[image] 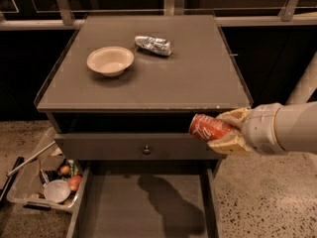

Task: Place coke can into middle drawer

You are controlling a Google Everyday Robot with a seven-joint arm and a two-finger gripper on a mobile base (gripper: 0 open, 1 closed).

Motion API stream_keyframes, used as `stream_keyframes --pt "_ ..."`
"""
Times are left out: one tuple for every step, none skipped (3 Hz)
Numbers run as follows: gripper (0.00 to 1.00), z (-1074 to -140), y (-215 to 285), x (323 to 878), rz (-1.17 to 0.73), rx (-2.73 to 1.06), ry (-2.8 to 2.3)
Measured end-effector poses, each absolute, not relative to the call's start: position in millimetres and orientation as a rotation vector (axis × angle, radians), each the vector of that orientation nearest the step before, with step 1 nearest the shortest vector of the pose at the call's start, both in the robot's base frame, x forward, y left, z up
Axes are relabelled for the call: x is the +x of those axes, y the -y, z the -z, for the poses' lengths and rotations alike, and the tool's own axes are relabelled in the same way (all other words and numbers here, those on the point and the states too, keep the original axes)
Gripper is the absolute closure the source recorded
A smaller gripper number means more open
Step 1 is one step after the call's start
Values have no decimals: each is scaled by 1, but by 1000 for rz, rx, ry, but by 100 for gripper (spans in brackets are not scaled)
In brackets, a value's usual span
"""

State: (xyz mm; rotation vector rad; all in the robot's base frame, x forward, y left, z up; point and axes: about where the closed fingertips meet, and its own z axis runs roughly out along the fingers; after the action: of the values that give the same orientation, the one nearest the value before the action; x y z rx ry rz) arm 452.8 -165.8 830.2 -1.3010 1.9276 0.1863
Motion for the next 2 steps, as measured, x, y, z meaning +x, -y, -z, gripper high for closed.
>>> stream_keyframes --pt "100 -783 170 453 -201 -1303 -1972" --pt "100 -783 169 453 -202 -1302 -1972"
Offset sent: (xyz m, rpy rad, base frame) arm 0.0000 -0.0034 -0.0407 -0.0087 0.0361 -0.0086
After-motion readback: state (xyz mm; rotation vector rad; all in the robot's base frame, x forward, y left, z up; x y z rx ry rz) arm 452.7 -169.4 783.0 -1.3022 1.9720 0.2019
